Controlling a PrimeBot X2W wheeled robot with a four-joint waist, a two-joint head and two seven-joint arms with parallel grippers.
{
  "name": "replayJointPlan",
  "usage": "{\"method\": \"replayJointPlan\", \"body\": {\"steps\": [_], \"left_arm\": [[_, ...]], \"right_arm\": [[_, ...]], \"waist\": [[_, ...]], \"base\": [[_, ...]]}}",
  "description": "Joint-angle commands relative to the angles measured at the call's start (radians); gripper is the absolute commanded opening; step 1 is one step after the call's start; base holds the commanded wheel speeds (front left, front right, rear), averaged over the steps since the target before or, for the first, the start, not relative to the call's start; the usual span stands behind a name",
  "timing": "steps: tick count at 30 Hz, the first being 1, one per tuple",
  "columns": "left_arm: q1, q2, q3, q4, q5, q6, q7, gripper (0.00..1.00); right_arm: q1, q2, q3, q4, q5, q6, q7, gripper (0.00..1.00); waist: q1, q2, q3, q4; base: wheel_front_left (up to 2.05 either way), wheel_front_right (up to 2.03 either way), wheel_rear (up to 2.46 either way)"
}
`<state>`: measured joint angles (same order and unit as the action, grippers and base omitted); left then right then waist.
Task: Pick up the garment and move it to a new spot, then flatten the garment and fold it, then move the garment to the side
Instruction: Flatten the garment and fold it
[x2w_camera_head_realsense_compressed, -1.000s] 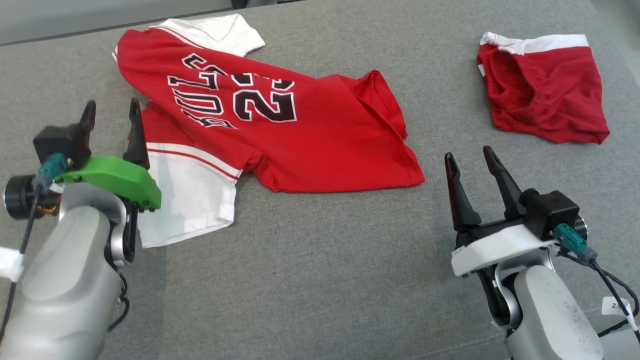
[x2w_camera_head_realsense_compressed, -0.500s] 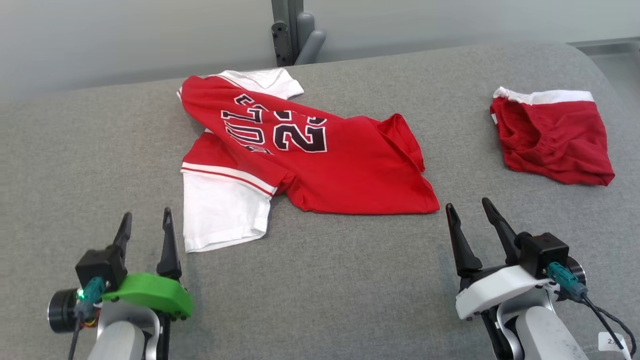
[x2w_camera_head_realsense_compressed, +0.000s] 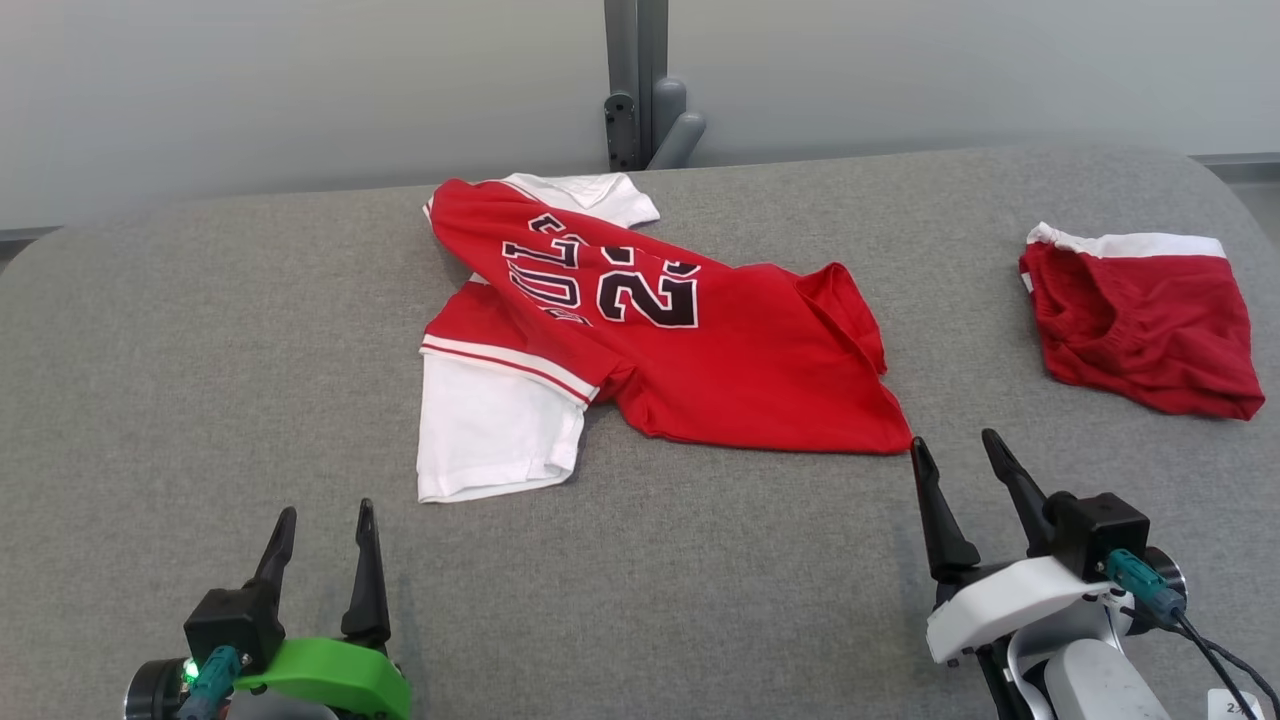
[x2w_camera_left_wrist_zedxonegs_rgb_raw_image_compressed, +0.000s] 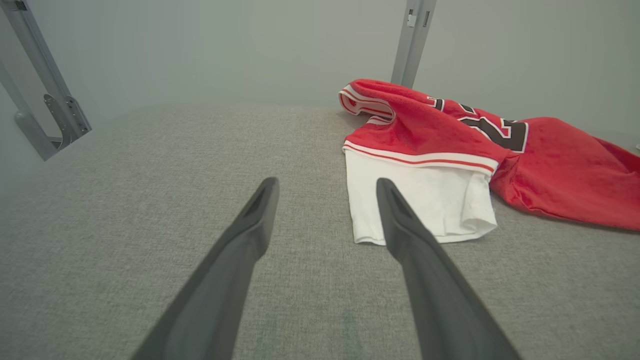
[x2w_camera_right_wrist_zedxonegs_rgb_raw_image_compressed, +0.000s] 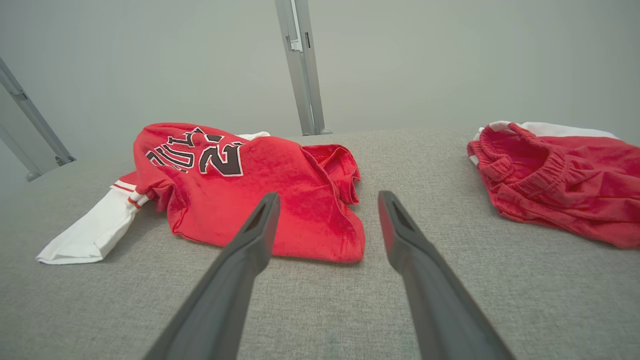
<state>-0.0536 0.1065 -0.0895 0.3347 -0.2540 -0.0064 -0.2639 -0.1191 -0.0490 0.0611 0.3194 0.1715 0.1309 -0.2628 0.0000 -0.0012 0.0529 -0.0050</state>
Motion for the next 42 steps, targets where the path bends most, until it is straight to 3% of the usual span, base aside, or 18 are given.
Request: {"method": "replayJointPlan", "body": {"steps": [1,11,26,27,28,29,30,42], "left_arm": [[0.000,-0.006,0.011,0.001,0.009,-0.010,0.000,1.00],[-0.175,-0.047,0.018,0.120,-0.003,-0.090,0.000,1.00],[-0.287,-0.055,-0.027,0.357,-0.116,-0.125,0.004,1.00],[-0.290,-0.056,-0.032,0.362,-0.120,-0.125,0.005,0.90],[-0.290,-0.056,-0.032,0.362,-0.120,-0.125,0.005,0.90],[-0.292,-0.057,-0.038,0.367,-0.122,-0.126,0.005,0.41],[-0.294,-0.058,-0.046,0.369,-0.120,-0.126,0.006,0.00],[-0.265,-0.053,-0.067,0.311,-0.109,-0.123,0.001,0.00]], "right_arm": [[0.001,-0.003,-0.001,0.000,-0.007,0.000,-0.003,1.00],[-0.082,-0.004,0.007,-0.016,-0.027,0.000,-0.003,1.00],[-0.136,-0.003,0.001,-0.013,-0.037,0.000,-0.003,1.00],[-0.136,-0.003,-0.002,-0.014,-0.036,0.000,-0.003,1.00],[-0.136,-0.003,-0.002,-0.014,-0.036,0.000,-0.003,1.00],[-0.136,-0.003,-0.004,-0.014,-0.036,0.000,-0.003,1.00],[-0.136,-0.003,-0.006,-0.014,-0.035,0.000,-0.003,1.00],[-0.159,-0.003,-0.033,0.063,-0.050,0.000,-0.003,1.00]], "waist": [[0.0000,0.0012,0.016,0.005],[0.0000,0.0012,0.178,-0.004],[0.0000,0.0012,0.258,-0.035],[0.0000,0.0012,0.258,-0.035],[0.0000,0.0012,0.258,-0.035],[0.0000,0.0012,0.259,-0.035],[0.0000,0.0012,0.259,-0.035],[0.0000,0.0012,0.255,0.029]], "base": [[0.00,0.00,0.00],[0.00,0.00,0.00],[0.00,0.00,0.00],[0.00,0.00,0.00],[0.00,0.00,0.00],[0.00,0.00,0.00],[0.00,0.00,0.00],[0.00,0.00,0.00]]}}
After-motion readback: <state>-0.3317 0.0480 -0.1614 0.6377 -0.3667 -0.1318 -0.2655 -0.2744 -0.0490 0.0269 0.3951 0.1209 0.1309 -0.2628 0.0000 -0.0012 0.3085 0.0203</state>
